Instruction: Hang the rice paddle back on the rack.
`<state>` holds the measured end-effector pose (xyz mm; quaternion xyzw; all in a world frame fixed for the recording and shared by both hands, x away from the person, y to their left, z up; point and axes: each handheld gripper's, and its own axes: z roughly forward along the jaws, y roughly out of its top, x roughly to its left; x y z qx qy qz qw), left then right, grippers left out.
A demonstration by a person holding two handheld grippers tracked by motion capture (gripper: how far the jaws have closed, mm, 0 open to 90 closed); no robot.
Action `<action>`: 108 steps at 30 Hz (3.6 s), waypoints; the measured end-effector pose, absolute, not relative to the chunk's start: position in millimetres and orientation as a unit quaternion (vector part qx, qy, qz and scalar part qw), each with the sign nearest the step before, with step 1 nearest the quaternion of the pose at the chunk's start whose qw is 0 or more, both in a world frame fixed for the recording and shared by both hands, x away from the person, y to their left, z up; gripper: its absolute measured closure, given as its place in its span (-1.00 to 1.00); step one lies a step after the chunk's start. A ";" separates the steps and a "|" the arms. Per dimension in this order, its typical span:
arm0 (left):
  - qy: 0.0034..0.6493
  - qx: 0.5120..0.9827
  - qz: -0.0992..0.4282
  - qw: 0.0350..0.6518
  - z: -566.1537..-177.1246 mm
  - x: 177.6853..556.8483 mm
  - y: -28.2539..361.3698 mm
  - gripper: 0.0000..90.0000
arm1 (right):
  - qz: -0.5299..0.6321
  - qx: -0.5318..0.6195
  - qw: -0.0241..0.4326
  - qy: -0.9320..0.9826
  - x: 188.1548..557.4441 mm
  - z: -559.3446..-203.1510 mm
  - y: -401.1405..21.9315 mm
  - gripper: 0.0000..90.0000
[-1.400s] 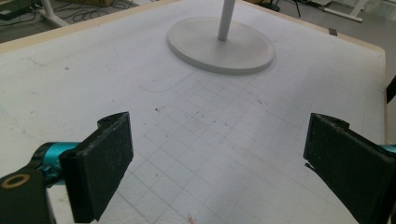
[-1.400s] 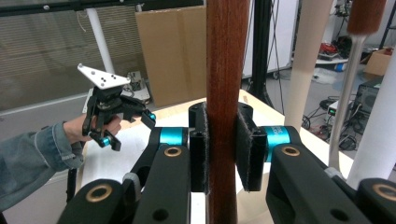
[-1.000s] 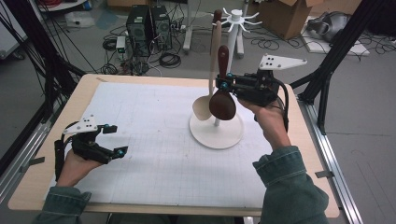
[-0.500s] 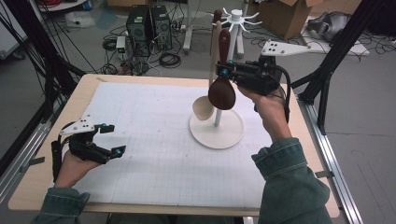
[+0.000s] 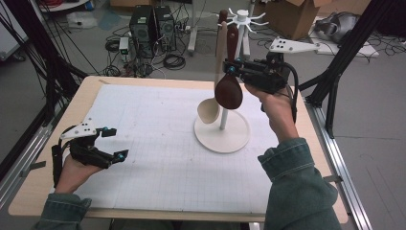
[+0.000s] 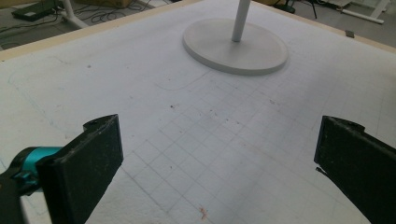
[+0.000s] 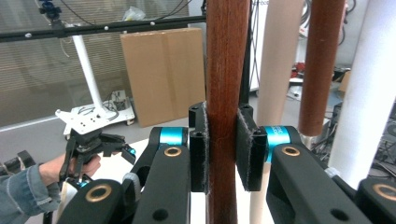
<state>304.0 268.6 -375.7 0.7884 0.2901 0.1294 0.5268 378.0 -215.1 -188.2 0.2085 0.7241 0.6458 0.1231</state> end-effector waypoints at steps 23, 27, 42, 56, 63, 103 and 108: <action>0.289 0.788 0.129 0.529 -374.9 303.0 268.8 -0.96 | 0.641 0.231 0.129 0.721 391.2 -193.9 -220.4 0.72; 0.289 0.787 0.130 0.530 -374.6 302.8 269.0 -0.96 | 0.644 0.234 0.135 0.716 391.0 -193.5 -220.6 0.64; 0.288 0.787 0.130 0.530 -373.6 302.1 270.1 -0.96 | 0.619 0.249 0.165 0.726 382.9 -196.1 -224.5 0.15; 0.288 0.788 0.129 0.529 -374.2 302.7 269.1 -0.96 | 0.614 0.249 0.198 0.722 361.7 -215.7 -238.3 -0.33; 0.288 0.788 0.128 0.529 -374.7 302.8 269.5 -0.96 | 0.609 0.264 0.203 0.720 355.6 -233.0 -253.5 -0.47; 0.298 0.784 0.127 0.530 -379.0 304.7 271.5 -0.96 | 0.546 0.323 0.178 0.752 336.4 -345.0 -274.1 -0.80; 0.298 0.784 0.127 0.530 -379.6 304.3 272.3 -0.96 | 0.541 0.324 0.180 0.755 330.0 -352.6 -273.5 -0.80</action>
